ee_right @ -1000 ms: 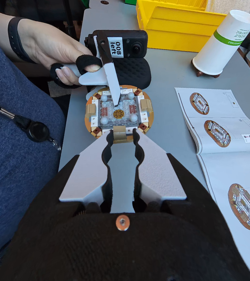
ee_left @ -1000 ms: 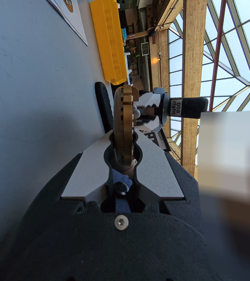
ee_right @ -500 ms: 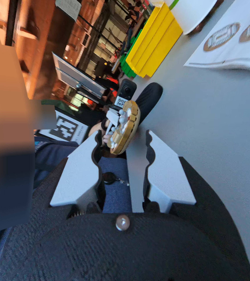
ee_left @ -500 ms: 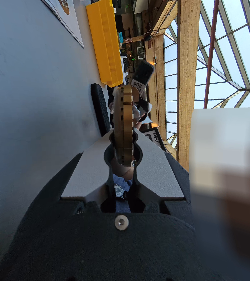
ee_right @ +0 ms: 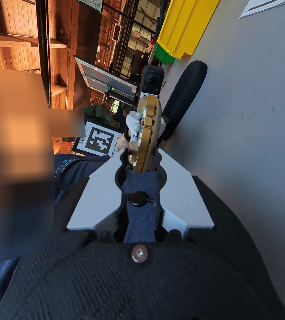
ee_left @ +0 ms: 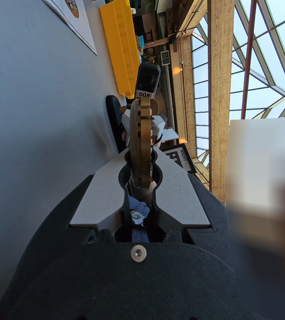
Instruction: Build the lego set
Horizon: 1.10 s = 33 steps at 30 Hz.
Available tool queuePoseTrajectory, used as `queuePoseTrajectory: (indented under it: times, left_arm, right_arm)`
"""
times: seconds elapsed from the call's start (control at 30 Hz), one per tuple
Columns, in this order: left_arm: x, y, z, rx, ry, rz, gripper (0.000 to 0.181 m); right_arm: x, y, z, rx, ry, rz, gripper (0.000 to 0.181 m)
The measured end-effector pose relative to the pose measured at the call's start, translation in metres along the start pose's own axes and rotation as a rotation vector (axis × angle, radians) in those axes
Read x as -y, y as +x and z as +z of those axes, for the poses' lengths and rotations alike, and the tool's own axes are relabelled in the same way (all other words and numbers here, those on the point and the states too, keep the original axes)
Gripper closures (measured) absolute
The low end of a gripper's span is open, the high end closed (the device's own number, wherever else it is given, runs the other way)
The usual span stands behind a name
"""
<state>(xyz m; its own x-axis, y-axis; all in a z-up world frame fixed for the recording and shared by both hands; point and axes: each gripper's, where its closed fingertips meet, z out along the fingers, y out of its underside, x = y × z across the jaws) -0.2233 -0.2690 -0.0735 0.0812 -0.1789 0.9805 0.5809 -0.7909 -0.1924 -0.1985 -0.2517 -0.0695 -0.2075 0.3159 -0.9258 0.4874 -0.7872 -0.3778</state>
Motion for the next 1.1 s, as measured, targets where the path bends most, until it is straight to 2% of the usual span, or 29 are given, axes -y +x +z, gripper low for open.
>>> queuePoseTrajectory:
  times: [0.3, 0.67, 0.9, 1.1]
  left_arm:
    - [-0.003, 0.001, 0.0, 0.084, -0.033, 0.136, 0.163]
    - [0.0, 0.013, -0.002, 0.109, -0.038, 0.228, 0.162]
    - [-0.003, 0.024, 0.001, 0.11, -0.031, 0.31, 0.163]
    - [-0.003, 0.03, 0.001, 0.12, -0.008, 0.372, 0.163]
  right_arm:
    - [-0.004, 0.002, 0.001, 0.003, -0.02, -0.005, 0.153]
    - [-0.002, -0.006, 0.002, 0.052, -0.001, -0.062, 0.155]
    - [0.007, -0.019, 0.0, 0.126, 0.079, -0.081, 0.155]
    - [0.008, -0.025, 0.001, 0.128, 0.108, -0.07, 0.154]
